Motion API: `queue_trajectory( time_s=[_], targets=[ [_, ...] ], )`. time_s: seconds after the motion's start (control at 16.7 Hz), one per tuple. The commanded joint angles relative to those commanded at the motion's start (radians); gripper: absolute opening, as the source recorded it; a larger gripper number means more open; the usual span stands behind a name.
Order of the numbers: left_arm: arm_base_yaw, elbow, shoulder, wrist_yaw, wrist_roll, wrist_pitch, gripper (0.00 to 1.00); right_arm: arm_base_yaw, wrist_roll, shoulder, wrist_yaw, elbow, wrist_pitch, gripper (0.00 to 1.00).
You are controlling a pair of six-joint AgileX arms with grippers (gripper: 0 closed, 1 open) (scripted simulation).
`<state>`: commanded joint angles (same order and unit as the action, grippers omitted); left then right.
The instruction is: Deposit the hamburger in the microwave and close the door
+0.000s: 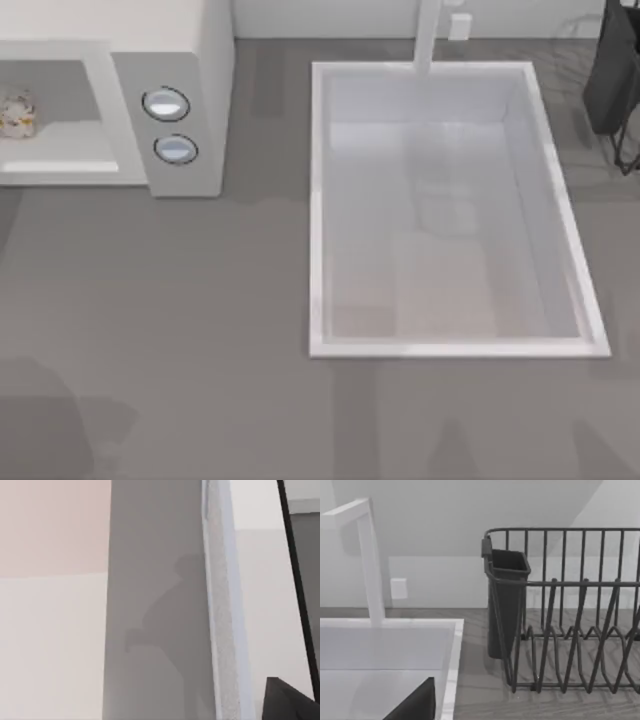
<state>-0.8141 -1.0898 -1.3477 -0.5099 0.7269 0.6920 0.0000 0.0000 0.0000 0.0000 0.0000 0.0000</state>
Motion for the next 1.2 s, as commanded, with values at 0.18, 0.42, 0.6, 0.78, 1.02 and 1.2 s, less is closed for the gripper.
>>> queue_trajectory(
  time_s=[0.18, 0.42, 0.6, 0.78, 1.02, 1.2],
  targets=[
    [-0.123, -0.157, -0.219, -0.081, 0.103, 0.044, 0.00, 0.000, 0.000, 0.000, 0.000, 0.000, 0.000, 1.00],
    [-0.222, -0.288, -0.392, -0.151, 0.186, 0.071, 0.00, 0.000, 0.000, 0.000, 0.000, 0.000, 0.000, 1.00],
    [-0.238, -0.309, -0.417, -0.163, 0.200, 0.075, 0.00, 0.000, 0.000, 0.000, 0.000, 0.000, 0.000, 1.00],
    [-0.234, -0.306, -0.414, -0.160, 0.199, 0.073, 0.00, 0.000, 0.000, 0.000, 0.000, 0.000, 0.000, 1.00],
    [-0.236, -0.252, -0.439, -0.162, 0.201, 0.002, 0.00, 0.000, 0.000, 0.000, 0.000, 0.000, 0.000, 1.00],
    [-0.237, -0.163, -0.481, -0.162, 0.203, -0.139, 0.00, 0.000, 0.000, 0.000, 0.000, 0.000, 0.000, 1.00]
  ],
)
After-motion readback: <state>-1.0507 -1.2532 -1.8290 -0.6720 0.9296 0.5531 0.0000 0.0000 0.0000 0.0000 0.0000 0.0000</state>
